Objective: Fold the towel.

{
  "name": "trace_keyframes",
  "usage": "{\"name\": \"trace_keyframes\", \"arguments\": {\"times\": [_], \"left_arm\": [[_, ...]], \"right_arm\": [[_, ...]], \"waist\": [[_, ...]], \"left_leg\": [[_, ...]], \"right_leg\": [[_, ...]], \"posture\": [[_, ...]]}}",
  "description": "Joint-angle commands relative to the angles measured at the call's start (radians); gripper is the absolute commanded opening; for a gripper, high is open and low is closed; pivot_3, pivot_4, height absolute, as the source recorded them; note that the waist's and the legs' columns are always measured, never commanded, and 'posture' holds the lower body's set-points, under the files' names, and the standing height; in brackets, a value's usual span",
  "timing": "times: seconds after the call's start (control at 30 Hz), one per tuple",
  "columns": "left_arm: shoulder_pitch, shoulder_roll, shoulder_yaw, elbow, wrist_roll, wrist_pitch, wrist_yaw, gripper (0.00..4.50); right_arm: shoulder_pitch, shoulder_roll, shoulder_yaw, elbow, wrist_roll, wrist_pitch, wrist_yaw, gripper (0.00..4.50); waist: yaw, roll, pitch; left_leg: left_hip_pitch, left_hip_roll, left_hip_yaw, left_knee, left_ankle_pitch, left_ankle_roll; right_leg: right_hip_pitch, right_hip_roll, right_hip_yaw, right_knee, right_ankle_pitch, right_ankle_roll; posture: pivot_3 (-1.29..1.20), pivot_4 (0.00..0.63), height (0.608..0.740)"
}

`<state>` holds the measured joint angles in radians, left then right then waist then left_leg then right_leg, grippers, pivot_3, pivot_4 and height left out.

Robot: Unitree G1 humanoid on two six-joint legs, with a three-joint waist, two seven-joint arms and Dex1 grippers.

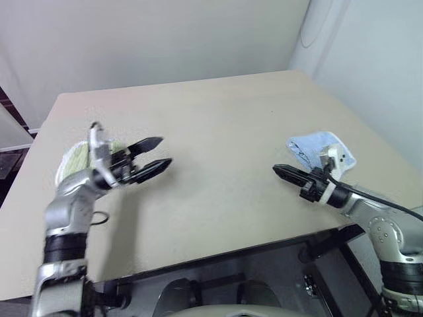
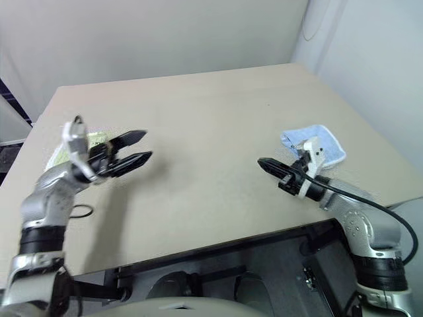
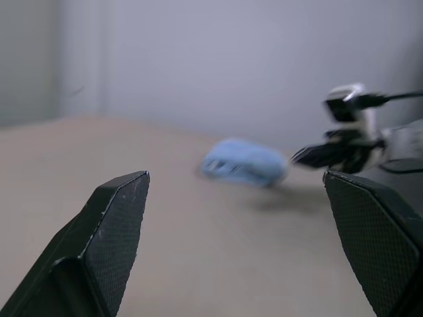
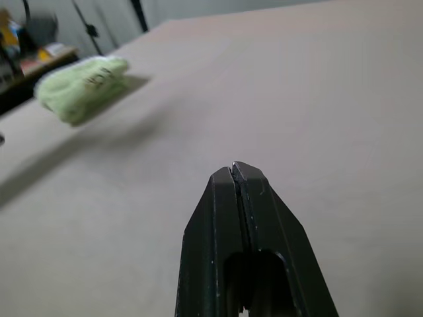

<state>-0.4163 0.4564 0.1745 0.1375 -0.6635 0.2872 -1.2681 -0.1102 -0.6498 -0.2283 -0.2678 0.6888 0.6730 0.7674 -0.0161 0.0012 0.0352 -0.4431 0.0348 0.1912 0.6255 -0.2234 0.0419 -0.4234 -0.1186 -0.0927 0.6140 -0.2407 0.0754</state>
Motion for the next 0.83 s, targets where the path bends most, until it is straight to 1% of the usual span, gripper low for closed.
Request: {"name": "trace_keyframes", "arguments": {"times": [0.03, 0.1, 0.13, 0.17, 0.2, 0.27, 0.3, 0.4, 0.43, 0.5, 0.63, 0.77, 0.83], "left_arm": [[-0.036, -0.034, -0.085, 0.008, 0.023, -0.011, -0.054, 4.46], [-0.055, -0.037, -0.163, 0.043, 0.051, 0.012, -0.124, 4.50], [-0.061, -0.034, -0.183, 0.057, 0.059, 0.015, -0.148, 4.50], [-0.066, -0.040, -0.206, 0.062, 0.069, 0.011, -0.164, 4.50], [-0.075, -0.052, -0.214, 0.065, 0.070, 0.013, -0.161, 4.50], [-0.095, -0.069, -0.227, 0.080, 0.081, 0.001, -0.161, 4.50], [-0.110, -0.077, -0.230, 0.097, 0.093, -0.018, -0.157, 4.50], [-0.155, -0.084, -0.222, 0.162, 0.119, -0.062, -0.161, 4.50], [-0.170, -0.084, -0.215, 0.186, 0.123, -0.072, -0.161, 4.50], [-0.187, -0.088, -0.217, 0.205, 0.133, -0.084, -0.160, 4.50], [-0.195, -0.074, -0.222, 0.231, 0.147, -0.088, -0.183, 4.50], [-0.176, -0.054, -0.230, 0.204, 0.167, -0.068, -0.173, 4.50], [-0.170, -0.044, -0.234, 0.188, 0.174, -0.054, -0.164, 4.50]], "right_arm": [[0.012, -0.024, -0.073, -0.057, 0.021, -0.019, 0.003, 0.00], [0.029, -0.034, -0.100, -0.070, 0.032, -0.006, -0.001, 0.35], [0.032, -0.035, -0.103, -0.079, 0.034, 0.000, -0.005, 0.51], [0.034, -0.037, -0.118, -0.092, 0.050, 0.013, -0.012, 0.86], [0.035, -0.040, -0.130, -0.107, 0.061, 0.022, -0.019, 1.20], [0.037, -0.042, -0.147, -0.131, 0.075, 0.037, -0.039, 1.90], [0.040, -0.042, -0.147, -0.143, 0.074, 0.043, -0.053, 2.34], [0.047, -0.036, -0.121, -0.177, 0.072, 0.055, -0.076, 3.38], [0.044, -0.031, -0.111, -0.184, 0.073, 0.060, -0.086, 3.83], [0.051, -0.032, -0.111, -0.190, 0.084, 0.064, -0.083, 4.48], [0.066, -0.031, -0.092, -0.212, 0.098, 0.064, -0.074, 4.48], [0.030, -0.003, -0.089, -0.181, 0.100, 0.070, -0.122, 4.48], [0.028, -0.005, -0.075, -0.168, 0.088, 0.064, -0.106, 4.48]], "waist": [[-0.005, 0.000, 0.000], [-0.007, 0.000, 0.000], [-0.005, 0.001, 0.000], [-0.004, 0.001, 0.001], [-0.003, 0.001, 0.001], [-0.001, 0.001, 0.001], [0.001, 0.001, 0.001], [0.002, 0.001, 0.001], [0.002, 0.001, 0.001], [0.000, 0.001, 0.001], [0.000, 0.001, 0.001], [-0.001, 0.001, 0.002], [-0.001, 0.001, 0.002]], "left_leg": [[0.000, 0.002, 0.000, 0.004, -0.002, 0.003], [0.000, 0.004, 0.000, 0.008, -0.003, 0.005], [0.000, 0.004, 0.000, 0.009, -0.004, 0.008], [0.000, 0.005, 0.000, 0.012, -0.007, 0.012], [0.000, 0.008, -0.001, 0.015, -0.008, 0.013], [0.000, 0.012, -0.002, 0.020, -0.008, 0.014], [0.000, 0.012, -0.002, 0.021, -0.008, 0.014], [0.000, 0.013, -0.002, 0.021, -0.009, 0.014], [0.000, 0.013, -0.002, 0.021, -0.009, 0.014], [0.000, 0.013, -0.001, 0.021, -0.009, 0.014], [0.000, 0.013, -0.001, 0.021, -0.009, 0.015], [-0.001, 0.013, -0.001, 0.021, -0.009, 0.015], [-0.001, 0.013, -0.001, 0.022, -0.009, 0.015]], "right_leg": [[0.001, 0.001, 0.000, 0.001, 0.000, 0.000], [0.003, 0.004, -0.001, 0.001, 0.000, 0.000], [0.004, 0.004, -0.001, 0.002, 0.000, 0.001], [0.004, 0.005, -0.001, 0.003, 0.000, 0.001], [0.001, 0.006, -0.002, 0.003, 0.000, 0.000], [0.003, 0.007, -0.004, 0.003, 0.001, -0.001], [0.004, 0.007, -0.005, 0.003, 0.002, -0.001], [0.004, 0.006, -0.006, 0.001, 0.004, -0.001], [0.005, 0.006, -0.006, 0.001, 0.005, -0.001], [0.004, 0.006, -0.007, 0.001, 0.005, -0.001], [0.003, 0.005, -0.007, 0.000, 0.005, -0.001], [0.002, 0.006, -0.007, 0.000, 0.005, -0.001], [0.002, 0.006, -0.007, 0.001, 0.005, -0.001]], "posture": [[0.00, 0.000, 0.740], [0.00, 0.000, 0.740], [0.00, 0.000, 0.740], [0.00, 0.000, 0.740], [0.00, 0.000, 0.740], [0.00, 0.000, 0.740], [0.00, 0.000, 0.740], [0.00, 0.000, 0.740], [0.00, 0.000, 0.740], [0.00, 0.000, 0.740], [0.00, 0.000, 0.740], [0.00, 0.000, 0.740], [0.00, 0.000, 0.740]]}}
